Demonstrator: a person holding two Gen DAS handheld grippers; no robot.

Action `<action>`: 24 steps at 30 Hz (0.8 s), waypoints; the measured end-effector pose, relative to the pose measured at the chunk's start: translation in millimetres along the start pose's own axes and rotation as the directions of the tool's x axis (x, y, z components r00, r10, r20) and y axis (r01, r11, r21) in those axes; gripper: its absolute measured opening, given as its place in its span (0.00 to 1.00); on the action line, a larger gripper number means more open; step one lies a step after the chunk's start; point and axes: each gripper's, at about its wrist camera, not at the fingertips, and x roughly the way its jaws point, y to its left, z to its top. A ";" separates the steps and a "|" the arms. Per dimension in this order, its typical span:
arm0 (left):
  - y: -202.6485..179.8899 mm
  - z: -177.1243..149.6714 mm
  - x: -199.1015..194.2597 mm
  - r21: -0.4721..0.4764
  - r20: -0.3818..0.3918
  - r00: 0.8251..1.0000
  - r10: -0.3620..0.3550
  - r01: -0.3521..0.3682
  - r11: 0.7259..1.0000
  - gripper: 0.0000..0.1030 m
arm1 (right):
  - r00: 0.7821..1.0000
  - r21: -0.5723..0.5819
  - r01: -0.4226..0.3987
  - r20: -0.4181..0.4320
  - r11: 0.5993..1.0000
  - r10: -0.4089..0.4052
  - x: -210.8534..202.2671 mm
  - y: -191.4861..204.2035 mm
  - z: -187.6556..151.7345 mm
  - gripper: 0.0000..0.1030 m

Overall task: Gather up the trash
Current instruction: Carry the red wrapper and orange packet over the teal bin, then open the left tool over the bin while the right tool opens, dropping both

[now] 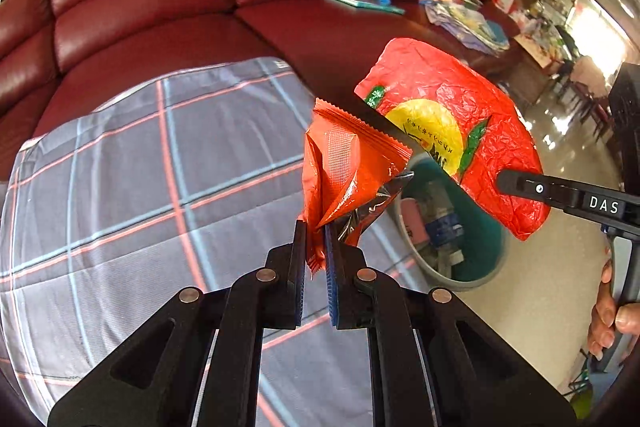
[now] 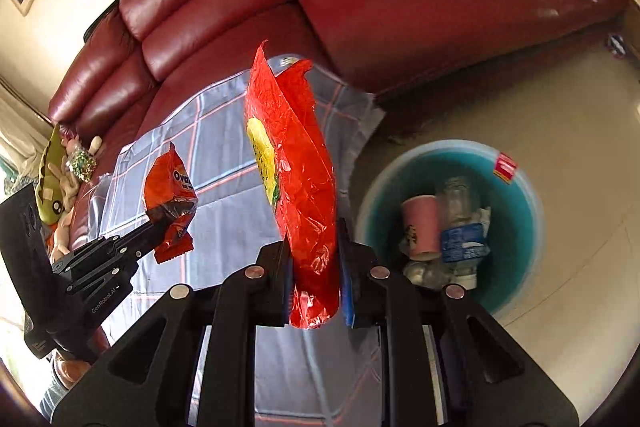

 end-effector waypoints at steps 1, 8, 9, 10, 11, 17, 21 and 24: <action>-10.6 1.1 5.4 0.016 -0.010 1.000 -0.012 0.012 1.000 0.09 | 1.000 0.016 0.011 0.001 1.000 -0.011 -3.8 -12.3 -3.2 0.17; -82.5 -2.4 53.0 0.115 -0.102 0.991 -0.083 0.095 0.989 0.09 | 0.995 0.116 0.090 -0.054 0.989 -0.084 -5.7 -88.1 -26.3 0.17; -89.5 -3.6 60.0 0.125 -0.116 0.989 -0.090 0.105 0.987 0.09 | 0.994 0.124 0.097 -0.067 0.987 -0.089 -2.8 -94.3 -27.9 0.18; -95.6 -3.7 66.6 0.133 -0.129 0.987 -0.094 0.111 0.985 0.09 | 0.993 0.133 0.102 -0.080 0.986 -0.092 0.7 -100.9 -29.1 0.18; -101.4 -4.3 73.7 0.141 -0.142 0.985 -0.099 0.119 0.983 0.09 | 0.991 0.139 0.107 -0.092 0.985 -0.094 4.9 -105.3 -29.6 0.19; -120.1 -5.9 110.6 0.147 -0.214 0.968 -0.132 0.165 0.975 0.10 | 0.983 0.153 0.112 -0.160 0.982 -0.088 34.8 -119.0 -30.6 0.29; -125.1 -5.7 136.3 0.136 -0.257 0.955 -0.149 0.188 0.973 0.17 | 0.983 0.179 0.120 -0.158 0.976 -0.092 45.1 -127.9 -26.7 0.58; -126.4 -4.9 150.7 0.121 -0.270 0.950 -0.156 0.195 0.973 0.62 | 0.985 0.204 0.127 -0.141 0.971 -0.099 44.9 -135.8 -22.6 0.72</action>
